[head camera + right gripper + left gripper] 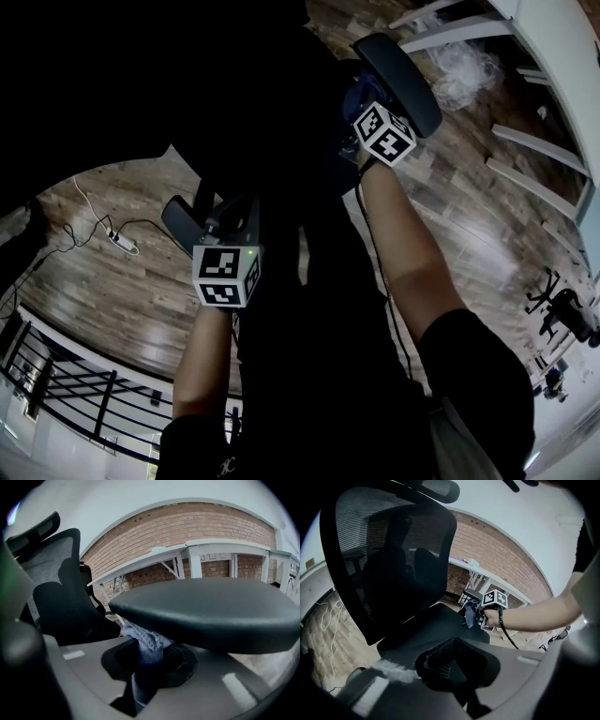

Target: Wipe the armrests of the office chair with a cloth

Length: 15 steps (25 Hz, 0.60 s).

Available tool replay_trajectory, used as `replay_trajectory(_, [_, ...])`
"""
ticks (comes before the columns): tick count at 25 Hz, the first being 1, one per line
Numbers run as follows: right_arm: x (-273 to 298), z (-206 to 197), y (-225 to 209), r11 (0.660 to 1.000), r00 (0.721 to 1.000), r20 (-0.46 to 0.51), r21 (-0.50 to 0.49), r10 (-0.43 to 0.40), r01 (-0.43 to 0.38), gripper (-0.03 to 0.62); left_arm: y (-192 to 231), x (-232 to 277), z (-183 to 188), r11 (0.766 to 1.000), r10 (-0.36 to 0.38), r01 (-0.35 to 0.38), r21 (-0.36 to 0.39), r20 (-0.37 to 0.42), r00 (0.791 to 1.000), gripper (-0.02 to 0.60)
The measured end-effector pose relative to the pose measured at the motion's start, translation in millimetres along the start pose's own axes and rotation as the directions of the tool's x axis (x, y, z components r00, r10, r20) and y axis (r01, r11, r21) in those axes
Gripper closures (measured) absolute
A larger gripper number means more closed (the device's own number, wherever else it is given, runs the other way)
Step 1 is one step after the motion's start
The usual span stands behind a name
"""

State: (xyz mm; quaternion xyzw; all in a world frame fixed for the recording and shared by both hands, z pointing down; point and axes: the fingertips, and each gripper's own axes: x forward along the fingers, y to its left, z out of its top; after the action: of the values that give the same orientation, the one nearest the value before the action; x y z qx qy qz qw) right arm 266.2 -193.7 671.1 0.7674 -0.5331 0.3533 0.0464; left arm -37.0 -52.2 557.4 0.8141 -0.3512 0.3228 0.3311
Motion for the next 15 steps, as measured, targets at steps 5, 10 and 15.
replay_trajectory(5, [18.7,-9.1,1.2,1.0,1.0,-0.008,0.01,-0.001,0.001,0.517,3.5,4.5,-11.0,1.0,0.004,-0.004,-0.009,-0.014,1.0,0.577])
replay_trajectory(10, [38.0,-24.8,3.7,1.0,0.999,-0.038,-0.022,0.015,-0.016,0.517,0.4,7.6,-17.7,1.0,-0.001,0.001,0.022,-0.017,1.0,0.577])
replay_trajectory(15, [62.2,-44.8,5.0,1.0,0.996,-0.086,0.013,0.014,-0.013,0.517,7.4,6.5,-25.0,0.999,0.021,-0.02,0.039,-0.028,0.999,0.577])
